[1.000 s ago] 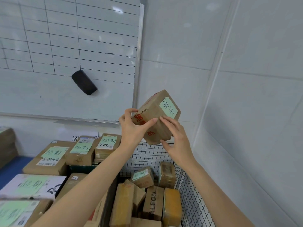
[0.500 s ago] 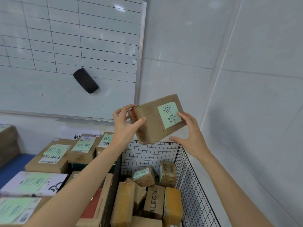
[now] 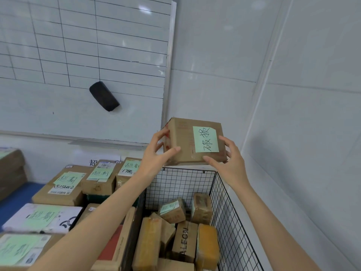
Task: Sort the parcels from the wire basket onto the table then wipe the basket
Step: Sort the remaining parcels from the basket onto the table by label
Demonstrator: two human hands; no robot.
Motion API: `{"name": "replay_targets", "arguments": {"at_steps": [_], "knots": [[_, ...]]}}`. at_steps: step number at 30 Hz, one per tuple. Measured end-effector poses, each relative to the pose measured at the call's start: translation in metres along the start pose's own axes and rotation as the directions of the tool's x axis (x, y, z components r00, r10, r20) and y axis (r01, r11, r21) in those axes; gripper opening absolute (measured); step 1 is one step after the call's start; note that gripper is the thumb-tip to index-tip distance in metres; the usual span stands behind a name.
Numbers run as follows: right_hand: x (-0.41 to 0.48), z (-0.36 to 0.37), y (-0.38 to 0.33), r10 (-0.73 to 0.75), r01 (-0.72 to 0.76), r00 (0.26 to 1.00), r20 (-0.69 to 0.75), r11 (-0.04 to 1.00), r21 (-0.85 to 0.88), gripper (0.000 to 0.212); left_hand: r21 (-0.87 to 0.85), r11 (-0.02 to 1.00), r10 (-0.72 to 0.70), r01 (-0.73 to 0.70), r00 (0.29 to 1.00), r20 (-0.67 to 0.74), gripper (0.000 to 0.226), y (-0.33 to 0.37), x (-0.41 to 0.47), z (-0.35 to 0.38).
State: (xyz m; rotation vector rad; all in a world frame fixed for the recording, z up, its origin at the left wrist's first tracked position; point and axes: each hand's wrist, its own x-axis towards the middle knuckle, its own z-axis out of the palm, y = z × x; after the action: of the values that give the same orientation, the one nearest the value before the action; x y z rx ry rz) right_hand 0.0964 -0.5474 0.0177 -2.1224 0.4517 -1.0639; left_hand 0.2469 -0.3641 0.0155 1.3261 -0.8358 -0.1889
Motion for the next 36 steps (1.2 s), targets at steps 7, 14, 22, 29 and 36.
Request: {"name": "replay_targets", "arguments": {"at_steps": [7, 14, 22, 29, 36], "knots": [[-0.001, -0.003, 0.000, 0.024, -0.023, 0.999, -0.039, 0.999, 0.028, 0.078, 0.143, 0.990, -0.006, -0.007, 0.996, 0.087, 0.088, -0.006, -0.003, -0.003], [0.000, -0.007, -0.001, 0.044, -0.044, 0.999, -0.002, 0.999, -0.015, 0.081, 0.173, 0.983, 0.057, -0.066, 0.997, 0.056, 0.082, -0.003, 0.001, -0.009], [0.008, -0.022, -0.012, 0.122, -0.138, 0.987, 0.100, 0.975, 0.174, 0.075, 0.091, 0.994, 0.059, -0.062, 0.998, 0.036, 0.059, -0.001, -0.006, -0.014], [0.002, -0.007, -0.018, 0.108, -0.141, 0.985, 0.137, 0.954, 0.264, 0.046, 0.179, 0.976, 0.138, -0.125, 0.988, -0.065, 0.062, 0.015, -0.012, -0.024], [-0.012, 0.047, -0.036, 0.119, -0.220, 0.959, 0.257, 0.886, 0.409, 0.041, 0.176, 0.979, 0.148, -0.100, 0.947, -0.285, 0.053, 0.024, -0.038, -0.057]]}}
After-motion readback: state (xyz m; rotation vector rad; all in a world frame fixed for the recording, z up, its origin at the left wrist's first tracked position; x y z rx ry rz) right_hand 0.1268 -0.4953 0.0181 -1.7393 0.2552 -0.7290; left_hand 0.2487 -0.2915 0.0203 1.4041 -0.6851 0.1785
